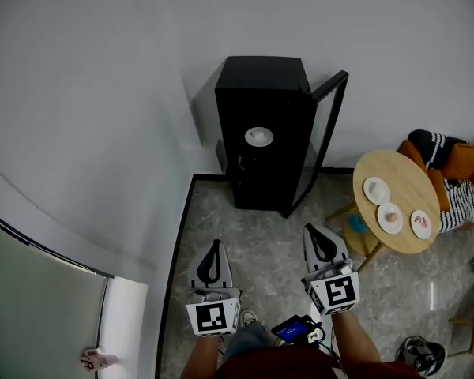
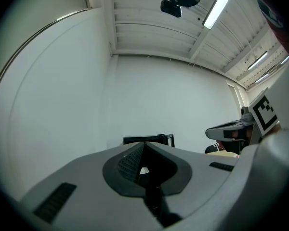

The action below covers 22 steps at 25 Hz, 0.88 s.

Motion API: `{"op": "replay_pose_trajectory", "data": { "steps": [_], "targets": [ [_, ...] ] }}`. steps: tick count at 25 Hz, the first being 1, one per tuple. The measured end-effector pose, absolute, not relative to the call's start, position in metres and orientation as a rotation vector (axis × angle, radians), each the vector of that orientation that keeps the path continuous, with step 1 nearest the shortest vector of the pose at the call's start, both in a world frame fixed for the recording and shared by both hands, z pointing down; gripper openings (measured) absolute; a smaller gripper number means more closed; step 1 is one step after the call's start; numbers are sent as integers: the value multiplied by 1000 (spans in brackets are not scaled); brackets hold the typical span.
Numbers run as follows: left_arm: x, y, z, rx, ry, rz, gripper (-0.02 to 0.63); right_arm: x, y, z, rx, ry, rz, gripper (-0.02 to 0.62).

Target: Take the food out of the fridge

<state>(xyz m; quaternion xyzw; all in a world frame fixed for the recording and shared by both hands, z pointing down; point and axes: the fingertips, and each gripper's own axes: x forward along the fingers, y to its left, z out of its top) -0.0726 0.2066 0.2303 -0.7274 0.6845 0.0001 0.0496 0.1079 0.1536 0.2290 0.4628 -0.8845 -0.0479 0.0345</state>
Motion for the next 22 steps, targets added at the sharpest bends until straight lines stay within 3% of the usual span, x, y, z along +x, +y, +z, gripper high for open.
{"op": "replay_pose_trajectory", "data": {
  "steps": [9, 22],
  "targets": [
    [-125, 164, 224, -2263, 2049, 11, 14, 57, 119, 216, 1515, -2716, -196, 23],
    [-135, 104, 233, -2334, 1977, -9, 14, 53, 74, 230, 1603, -2664, -186, 23]
  ]
}}
